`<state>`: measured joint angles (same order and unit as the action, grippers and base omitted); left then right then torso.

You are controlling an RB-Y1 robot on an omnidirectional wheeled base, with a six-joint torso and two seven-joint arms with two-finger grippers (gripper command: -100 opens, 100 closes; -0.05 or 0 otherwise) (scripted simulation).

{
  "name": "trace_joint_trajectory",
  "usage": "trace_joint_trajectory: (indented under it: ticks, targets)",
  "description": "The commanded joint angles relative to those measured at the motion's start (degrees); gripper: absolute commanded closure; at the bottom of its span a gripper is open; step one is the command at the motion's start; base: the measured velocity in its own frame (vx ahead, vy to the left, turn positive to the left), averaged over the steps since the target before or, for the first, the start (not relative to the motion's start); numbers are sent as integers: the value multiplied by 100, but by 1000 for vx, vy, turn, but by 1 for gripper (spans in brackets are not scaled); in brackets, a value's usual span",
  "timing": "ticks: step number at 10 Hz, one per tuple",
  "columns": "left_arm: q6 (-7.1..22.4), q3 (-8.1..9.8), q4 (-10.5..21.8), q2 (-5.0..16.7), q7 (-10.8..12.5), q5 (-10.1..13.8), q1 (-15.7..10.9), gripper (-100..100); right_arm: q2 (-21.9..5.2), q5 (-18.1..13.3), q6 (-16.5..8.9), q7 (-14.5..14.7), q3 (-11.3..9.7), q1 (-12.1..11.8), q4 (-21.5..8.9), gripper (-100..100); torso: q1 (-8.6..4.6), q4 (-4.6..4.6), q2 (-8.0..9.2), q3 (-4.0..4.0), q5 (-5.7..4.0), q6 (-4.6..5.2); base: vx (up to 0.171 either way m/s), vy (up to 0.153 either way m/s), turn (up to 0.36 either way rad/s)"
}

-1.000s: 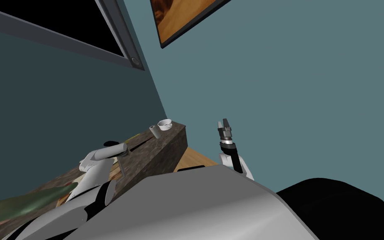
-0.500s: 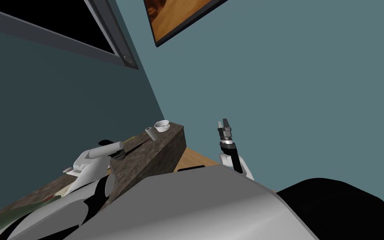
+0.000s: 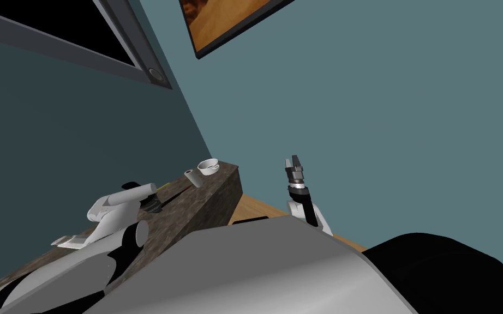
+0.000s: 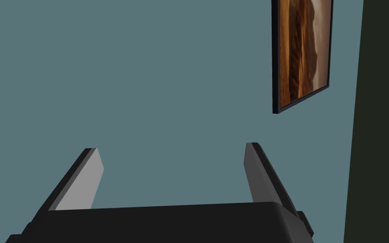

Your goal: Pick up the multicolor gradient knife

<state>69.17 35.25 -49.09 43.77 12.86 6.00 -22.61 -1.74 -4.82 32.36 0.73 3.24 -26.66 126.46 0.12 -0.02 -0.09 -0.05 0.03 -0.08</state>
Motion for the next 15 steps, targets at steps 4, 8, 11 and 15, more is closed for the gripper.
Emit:
trace_joint_trajectory:
  ticks: [4, 8, 11, 15]
  targets:
    - [802, 221, 597, 247, 62, 8, -329, -100, 0, 0, 0, 0, 0, -1, 0, 0, 0, 0, 0, 0, 1, -4, 29, 28, -81]
    - [1392, 355, 1049, 420, 104, 8, -538, -100, 0, 0, 0, 0, 0, -1, 0, 0, 4, -1, -1, -1, 2, -4, 34, 37, -63]
    - [1632, 408, 1230, 496, 122, 8, -620, -100, 0, 0, 0, 0, 1, -1, 0, 0, 11, -1, -2, -1, 4, -3, 31, 50, -50]
    - [2076, 515, 1645, 668, 159, 7, -785, -100, 0, 0, 0, 0, 1, -1, 0, 0, 7, -1, -2, -1, 3, -4, 40, 53, -43]
